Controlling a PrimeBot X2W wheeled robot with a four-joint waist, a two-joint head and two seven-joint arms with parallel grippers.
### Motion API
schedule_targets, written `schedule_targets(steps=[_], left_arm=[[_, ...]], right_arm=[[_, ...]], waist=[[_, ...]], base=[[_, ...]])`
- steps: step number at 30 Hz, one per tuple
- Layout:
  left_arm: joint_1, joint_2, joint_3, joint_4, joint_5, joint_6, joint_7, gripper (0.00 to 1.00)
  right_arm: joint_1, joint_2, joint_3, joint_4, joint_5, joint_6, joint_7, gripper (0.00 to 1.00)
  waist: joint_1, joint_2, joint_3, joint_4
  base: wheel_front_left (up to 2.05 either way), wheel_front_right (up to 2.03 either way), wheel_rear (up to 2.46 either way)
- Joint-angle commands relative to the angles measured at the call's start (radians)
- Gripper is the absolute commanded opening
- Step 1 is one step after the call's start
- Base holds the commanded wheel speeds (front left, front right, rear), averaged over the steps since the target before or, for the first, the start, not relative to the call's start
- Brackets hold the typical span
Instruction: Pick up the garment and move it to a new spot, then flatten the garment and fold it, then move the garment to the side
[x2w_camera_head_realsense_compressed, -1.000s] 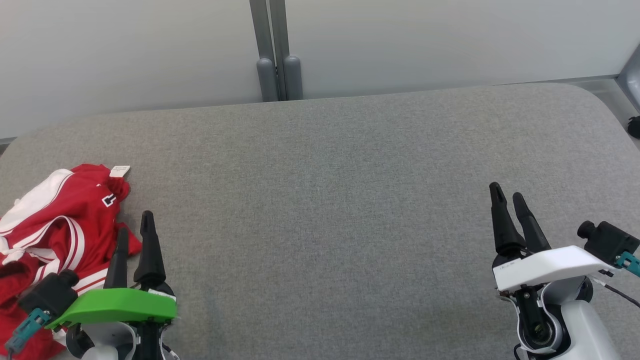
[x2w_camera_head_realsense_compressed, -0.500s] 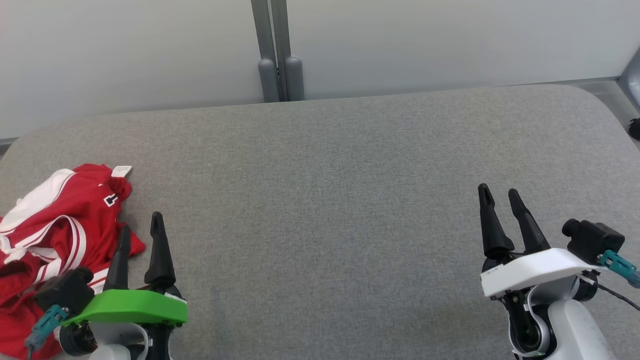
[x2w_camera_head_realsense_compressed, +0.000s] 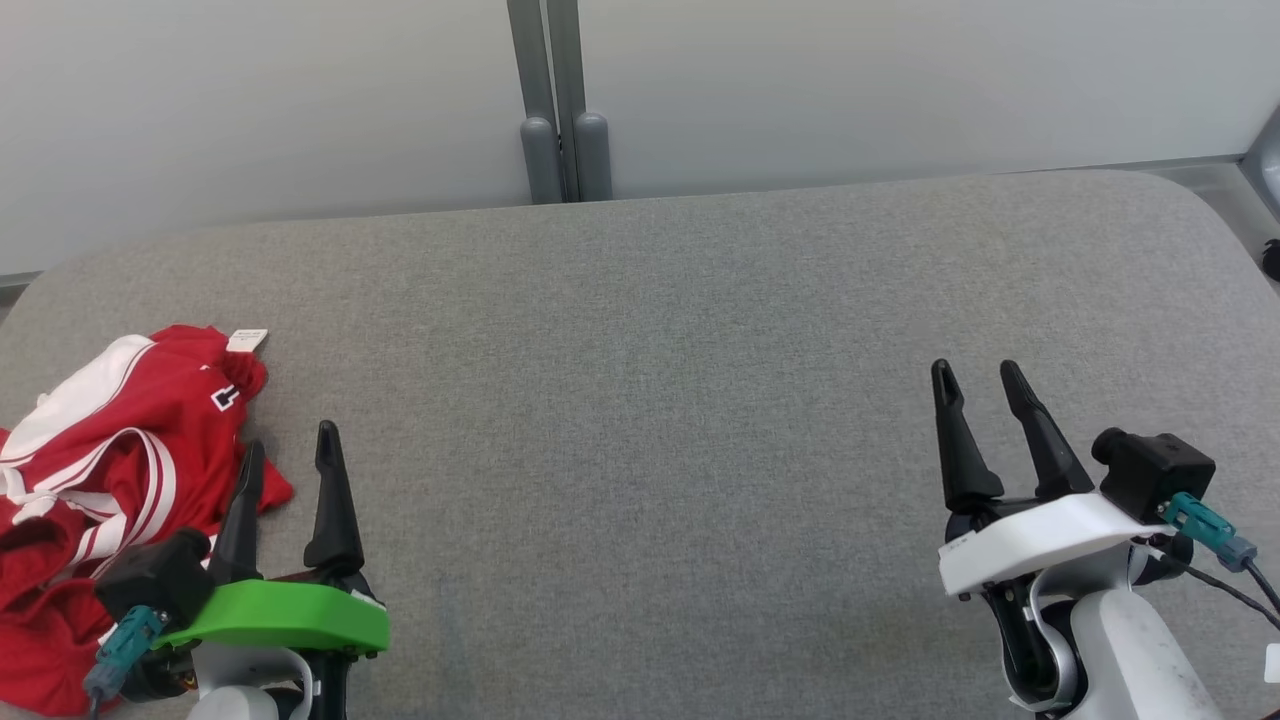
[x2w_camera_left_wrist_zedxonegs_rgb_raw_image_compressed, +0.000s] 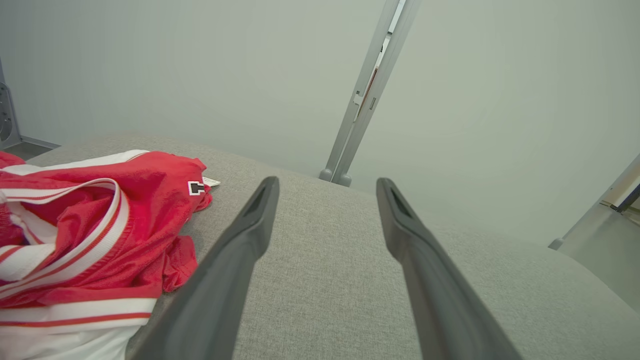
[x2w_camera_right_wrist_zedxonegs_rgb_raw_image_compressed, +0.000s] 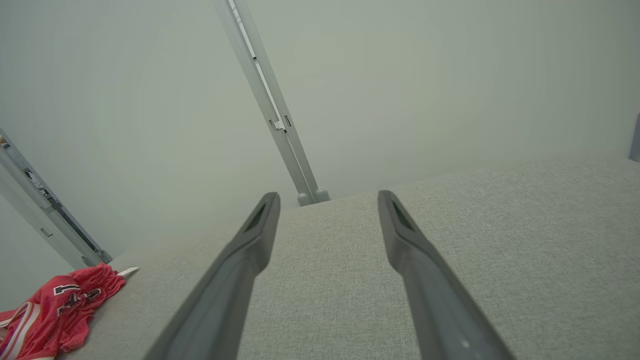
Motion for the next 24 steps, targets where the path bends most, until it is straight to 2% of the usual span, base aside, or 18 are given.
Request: schedule_targets(steps=[1, 24], left_arm=[[-0.002, 0.009, 0.0, -0.01, 0.025, 0.005, -0.011, 1.0], [-0.007, 0.01, -0.013, 0.005, 0.192, 0.008, -0.059, 1.0]], right_arm=[[-0.015, -0.004, 0.007, -0.001, -0.025, 0.0, -0.011, 1.0], [-0.03, -0.005, 0.02, 0.024, -0.201, 0.0, -0.06, 1.0]], waist=[[-0.0001, -0.0001, 0.0, 0.0], [-0.0001, -0.0001, 0.006, 0.005]], base=[[0.0, 0.0, 0.0], [0.0, 0.0, 0.0]])
